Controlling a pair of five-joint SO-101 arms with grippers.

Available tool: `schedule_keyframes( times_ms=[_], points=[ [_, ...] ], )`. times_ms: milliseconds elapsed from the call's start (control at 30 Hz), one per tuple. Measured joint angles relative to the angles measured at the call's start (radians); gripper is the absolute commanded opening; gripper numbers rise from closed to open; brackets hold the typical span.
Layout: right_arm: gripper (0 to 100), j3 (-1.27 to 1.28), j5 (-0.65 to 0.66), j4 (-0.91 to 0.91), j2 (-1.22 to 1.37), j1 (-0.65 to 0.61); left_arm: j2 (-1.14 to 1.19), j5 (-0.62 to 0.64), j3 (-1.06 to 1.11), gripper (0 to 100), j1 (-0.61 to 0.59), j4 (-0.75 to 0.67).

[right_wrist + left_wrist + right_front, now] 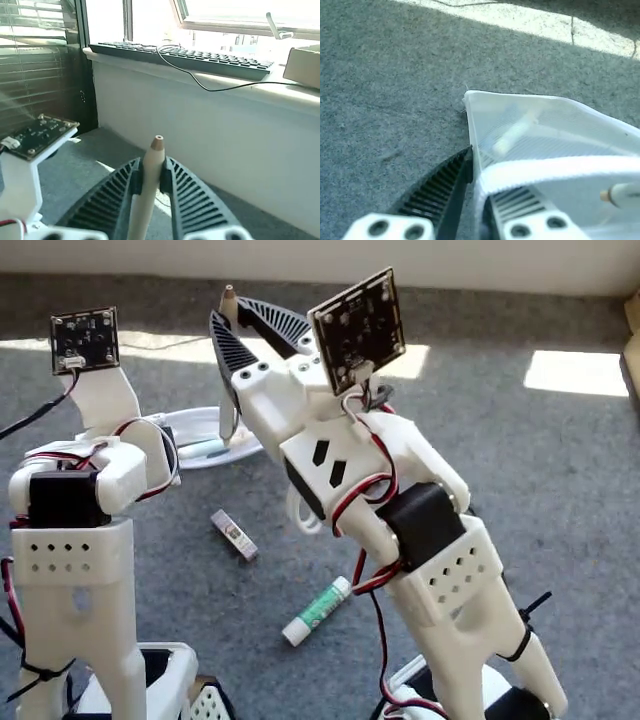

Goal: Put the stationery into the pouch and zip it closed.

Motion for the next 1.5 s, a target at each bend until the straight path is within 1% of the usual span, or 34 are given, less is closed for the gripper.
schedule_keyframes(
  times_ms=[300,400,500,1000,1133,1300,1500],
  points=[
    [0.5,0.305,0.319,-0.123,-0.183,-0.144,0.000,0.000,0.000,1,0.000,0.000],
    [0.5,0.422,0.407,-0.175,-0.249,-0.176,0.000,0.000,0.000,1,0.000,0.000],
    [0.5,0.517,0.465,-0.201,-0.290,-0.193,0.000,0.000,0.000,1,0.000,0.000],
    [0.5,0.726,0.482,-0.204,-0.364,-0.195,-0.002,0.000,0.031,1,0.002,0.000],
    [0.6,0.735,0.482,-0.204,-0.364,-0.190,-0.002,0.000,0.031,1,0.002,0.000],
    [1.0,0.735,0.482,-0.201,-0.364,-0.153,-0.002,0.000,0.031,1,0.002,0.000],
    [1.2,0.727,0.482,-0.081,-0.376,-0.147,-0.002,0.000,0.031,1,0.006,0.000]
  ],
)
